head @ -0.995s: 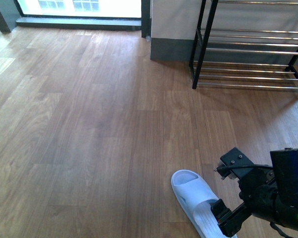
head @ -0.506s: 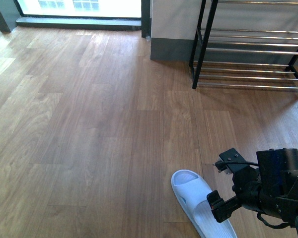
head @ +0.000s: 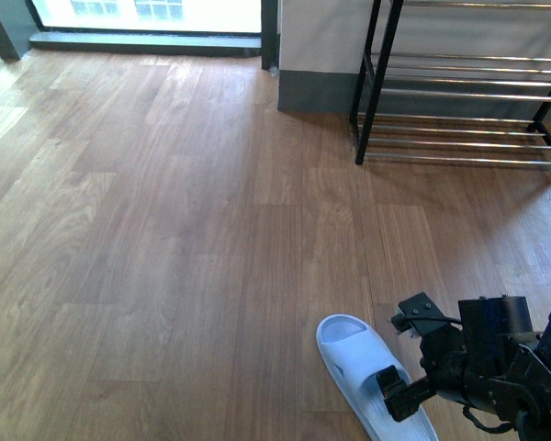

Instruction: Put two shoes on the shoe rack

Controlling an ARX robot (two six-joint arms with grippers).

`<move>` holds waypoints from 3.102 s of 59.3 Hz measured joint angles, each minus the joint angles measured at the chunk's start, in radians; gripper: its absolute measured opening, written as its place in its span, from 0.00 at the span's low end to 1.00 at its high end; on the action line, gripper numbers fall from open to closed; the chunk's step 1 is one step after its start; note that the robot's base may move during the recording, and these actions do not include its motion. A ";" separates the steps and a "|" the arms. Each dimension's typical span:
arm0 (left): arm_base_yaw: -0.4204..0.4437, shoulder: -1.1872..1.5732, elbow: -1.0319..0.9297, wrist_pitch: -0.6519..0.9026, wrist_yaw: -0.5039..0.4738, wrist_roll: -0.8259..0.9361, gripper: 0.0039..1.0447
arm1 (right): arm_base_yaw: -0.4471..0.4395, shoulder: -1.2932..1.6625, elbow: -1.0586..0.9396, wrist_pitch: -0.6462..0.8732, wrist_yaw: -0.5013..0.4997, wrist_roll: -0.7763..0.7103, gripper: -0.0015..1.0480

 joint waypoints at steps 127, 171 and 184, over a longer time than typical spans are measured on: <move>0.000 0.000 0.000 0.000 0.000 0.000 0.02 | -0.249 -2.533 -0.928 -0.762 0.091 -0.014 0.02; 0.001 0.000 0.000 0.000 -0.003 0.000 0.02 | -0.244 -2.565 -0.929 -0.767 0.094 0.013 0.02; 0.001 0.000 -0.001 0.000 -0.002 0.000 0.02 | -0.244 -2.565 -0.930 -0.767 0.095 0.015 0.02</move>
